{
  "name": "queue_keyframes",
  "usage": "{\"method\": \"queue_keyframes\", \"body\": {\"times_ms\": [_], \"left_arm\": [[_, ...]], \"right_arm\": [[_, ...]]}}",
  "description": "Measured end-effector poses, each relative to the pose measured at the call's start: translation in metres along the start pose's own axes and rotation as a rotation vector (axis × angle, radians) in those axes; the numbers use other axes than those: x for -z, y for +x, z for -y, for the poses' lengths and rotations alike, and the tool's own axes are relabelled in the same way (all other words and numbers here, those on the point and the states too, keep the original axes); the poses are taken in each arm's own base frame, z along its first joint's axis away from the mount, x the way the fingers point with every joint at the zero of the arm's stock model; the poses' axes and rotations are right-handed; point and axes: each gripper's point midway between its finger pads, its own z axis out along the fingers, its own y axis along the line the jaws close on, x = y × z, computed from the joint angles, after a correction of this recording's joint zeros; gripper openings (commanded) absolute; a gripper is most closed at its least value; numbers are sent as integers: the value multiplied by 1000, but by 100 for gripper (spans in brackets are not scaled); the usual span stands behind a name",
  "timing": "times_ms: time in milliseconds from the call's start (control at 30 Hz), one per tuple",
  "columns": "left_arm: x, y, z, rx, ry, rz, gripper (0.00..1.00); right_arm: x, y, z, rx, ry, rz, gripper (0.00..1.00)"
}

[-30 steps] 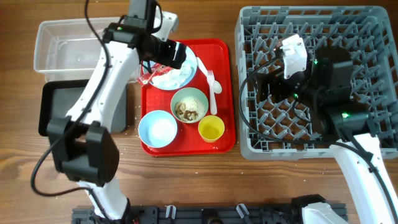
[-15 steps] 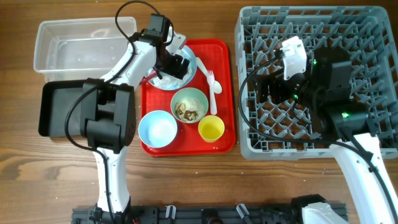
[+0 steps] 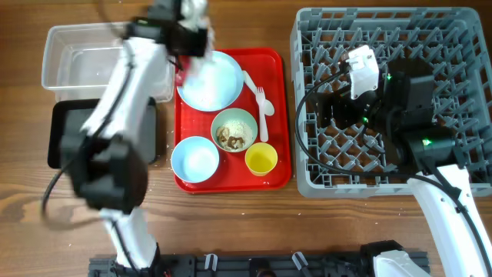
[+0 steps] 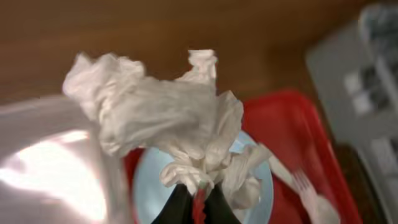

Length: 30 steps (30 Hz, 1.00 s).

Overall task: Sort waste into correct bins and load items into the dishwasher rack
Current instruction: 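Grasp tissue and red wrapper with left gripper, drop into clear bin, then grasp the yellow cup with the left gripper and lift it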

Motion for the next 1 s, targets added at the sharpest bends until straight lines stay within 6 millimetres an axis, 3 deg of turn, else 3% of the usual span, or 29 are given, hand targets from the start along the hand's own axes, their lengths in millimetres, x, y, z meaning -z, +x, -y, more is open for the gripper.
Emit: {"method": "queue_keyframes", "body": {"times_ms": [33, 67, 133, 167, 233, 300, 367, 400, 467, 533, 567, 600, 700, 767, 800, 867, 933, 1000], "left_arm": [[66, -38, -23, 48, -51, 159, 4], [96, -50, -43, 93, -94, 225, 4], [124, -52, -88, 226, -185, 279, 4], [126, -40, -132, 363, -255, 276, 4], [111, -12, -190, 616, -321, 244, 4], [88, 17, -228, 891, -352, 218, 4], [66, 39, -249, 1126, -368, 201, 5], [54, 50, -257, 1254, -375, 194, 17], [25, 71, -263, 1481, -387, 168, 59], [17, 75, -264, 1566, -388, 171, 78], [17, 70, -266, 1571, -375, 195, 93], [17, 63, -267, 1556, -353, 217, 100], [28, 44, -264, 1473, -307, 260, 100], [75, 9, -247, 1301, -268, 346, 100], [110, -9, -228, 1174, -256, 386, 100], [154, -26, -199, 997, -244, 425, 100], [162, -27, -180, 895, -216, 392, 98], [148, -12, -145, 737, -118, 245, 91]], "right_arm": [[0, 0, 0, 0, 0, 0, 100], [0, 0, 0, 0, 0, 0, 100], [0, 0, 0, 0, 0, 0, 100], [0, 0, 0, 0, 0, 0, 100], [0, 0, 0, 0, 0, 0, 99], [0, 0, 0, 0, 0, -1, 100], [-2, 1, 0, -2, -1, -6, 100], [-4, 3, 1, -5, -2, -15, 100], [-9, 8, 2, -12, -5, -35, 100], [-10, 8, 2, -13, -5, -39, 100], [-10, 8, 2, -13, -6, -39, 100], [-10, 8, 2, -14, -5, -39, 100], [-10, 8, 2, -13, -5, -39, 100], [-10, 8, 2, -13, -6, -38, 100], [-10, 8, 2, -13, -6, -38, 100], [-10, 8, 2, -13, -5, -38, 100], [-10, 8, 2, -13, -6, -38, 100], [-10, 8, 2, -13, -9, -38, 100]]}}
